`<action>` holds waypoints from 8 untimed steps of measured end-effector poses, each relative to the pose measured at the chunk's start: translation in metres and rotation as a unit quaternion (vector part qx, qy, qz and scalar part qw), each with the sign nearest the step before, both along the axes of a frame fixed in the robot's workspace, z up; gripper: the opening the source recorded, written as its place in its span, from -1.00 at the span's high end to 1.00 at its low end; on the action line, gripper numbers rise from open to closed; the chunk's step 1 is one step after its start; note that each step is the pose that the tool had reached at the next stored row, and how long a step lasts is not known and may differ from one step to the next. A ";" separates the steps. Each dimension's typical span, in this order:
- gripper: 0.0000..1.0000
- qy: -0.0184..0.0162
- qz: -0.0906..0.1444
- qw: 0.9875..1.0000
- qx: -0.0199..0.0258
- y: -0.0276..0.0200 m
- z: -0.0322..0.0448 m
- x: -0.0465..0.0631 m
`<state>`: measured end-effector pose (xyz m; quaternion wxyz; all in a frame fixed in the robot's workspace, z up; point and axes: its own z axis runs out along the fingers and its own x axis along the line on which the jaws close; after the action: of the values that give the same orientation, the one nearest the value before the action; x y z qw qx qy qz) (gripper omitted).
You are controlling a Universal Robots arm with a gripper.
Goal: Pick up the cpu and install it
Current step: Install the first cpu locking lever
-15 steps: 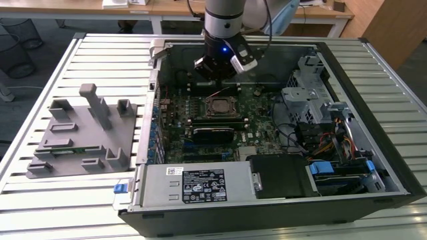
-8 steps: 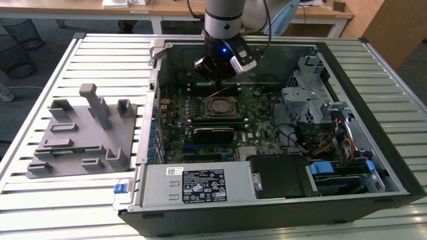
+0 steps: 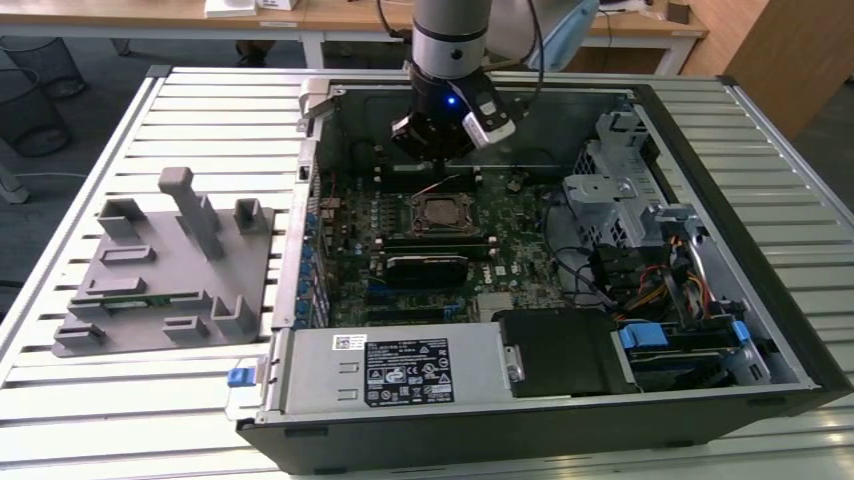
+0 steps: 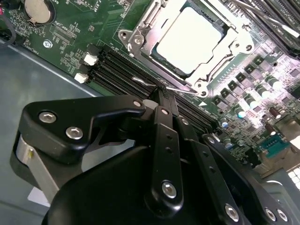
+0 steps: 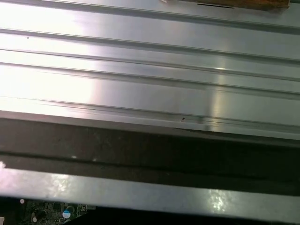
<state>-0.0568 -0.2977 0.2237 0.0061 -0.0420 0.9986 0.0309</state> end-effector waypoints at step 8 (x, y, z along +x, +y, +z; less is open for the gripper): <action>0.79 0.001 0.000 1.000 0.000 0.0003 -0.0025 0.007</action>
<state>-0.0502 -0.2974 0.2212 0.0053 -0.0420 0.9986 0.0310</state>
